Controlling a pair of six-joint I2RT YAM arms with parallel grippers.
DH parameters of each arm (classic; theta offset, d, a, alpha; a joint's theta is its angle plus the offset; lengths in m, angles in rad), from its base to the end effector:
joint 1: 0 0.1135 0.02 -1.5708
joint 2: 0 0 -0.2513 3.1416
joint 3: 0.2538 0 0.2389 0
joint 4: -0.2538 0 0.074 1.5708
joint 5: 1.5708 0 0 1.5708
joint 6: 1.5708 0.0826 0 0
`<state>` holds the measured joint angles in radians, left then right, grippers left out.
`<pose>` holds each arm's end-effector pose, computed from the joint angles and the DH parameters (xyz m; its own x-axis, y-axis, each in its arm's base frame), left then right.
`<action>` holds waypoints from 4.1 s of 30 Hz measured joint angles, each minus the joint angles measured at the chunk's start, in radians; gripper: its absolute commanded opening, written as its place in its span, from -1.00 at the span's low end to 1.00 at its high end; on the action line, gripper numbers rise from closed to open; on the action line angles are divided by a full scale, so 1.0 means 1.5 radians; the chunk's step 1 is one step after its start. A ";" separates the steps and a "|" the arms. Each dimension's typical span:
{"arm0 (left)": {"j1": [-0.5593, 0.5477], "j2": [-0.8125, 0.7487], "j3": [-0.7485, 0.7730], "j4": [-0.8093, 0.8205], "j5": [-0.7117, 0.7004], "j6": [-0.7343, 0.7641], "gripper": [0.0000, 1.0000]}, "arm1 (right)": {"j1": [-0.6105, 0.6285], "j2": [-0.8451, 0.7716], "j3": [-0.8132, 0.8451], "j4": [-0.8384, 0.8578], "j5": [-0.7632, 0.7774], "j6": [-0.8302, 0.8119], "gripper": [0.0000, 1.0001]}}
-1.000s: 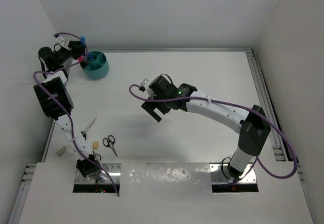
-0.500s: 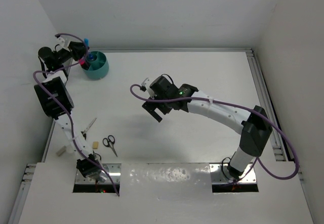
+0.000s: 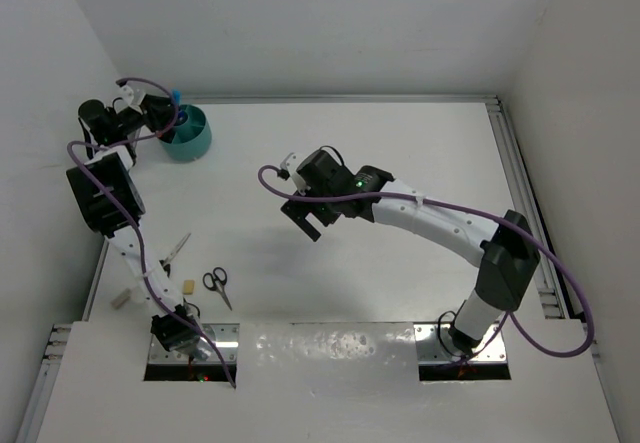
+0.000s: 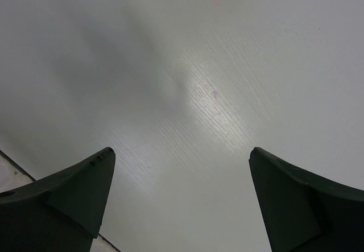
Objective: Sort the stationery into containers
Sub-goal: Place the pen in the storage box.
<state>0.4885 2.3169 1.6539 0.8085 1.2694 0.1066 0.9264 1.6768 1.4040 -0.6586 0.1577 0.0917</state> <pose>0.4849 0.1684 0.2173 0.2013 0.1427 -0.9691 0.6774 0.6943 0.2429 0.2376 0.2946 0.2340 -0.5472 -0.5776 -0.6057 -0.6860 0.7241 -0.0709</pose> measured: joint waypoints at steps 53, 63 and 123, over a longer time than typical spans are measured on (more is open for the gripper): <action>0.068 -0.117 -0.279 0.274 -0.155 -0.210 -1.00 | 0.026 -0.040 -0.033 0.038 0.015 0.010 0.98; 0.048 -0.132 -0.368 0.312 -0.300 -0.239 -1.00 | 0.028 -0.037 -0.030 0.033 0.017 0.011 0.98; -0.250 -0.209 -0.379 0.194 -1.224 0.104 -1.00 | 0.025 -0.016 0.083 0.036 0.010 0.076 0.98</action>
<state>0.1135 2.0029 1.0847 1.0992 -0.5659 0.2626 0.9638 1.6524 1.5288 -0.6052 0.1722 0.2058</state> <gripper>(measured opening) 0.299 0.985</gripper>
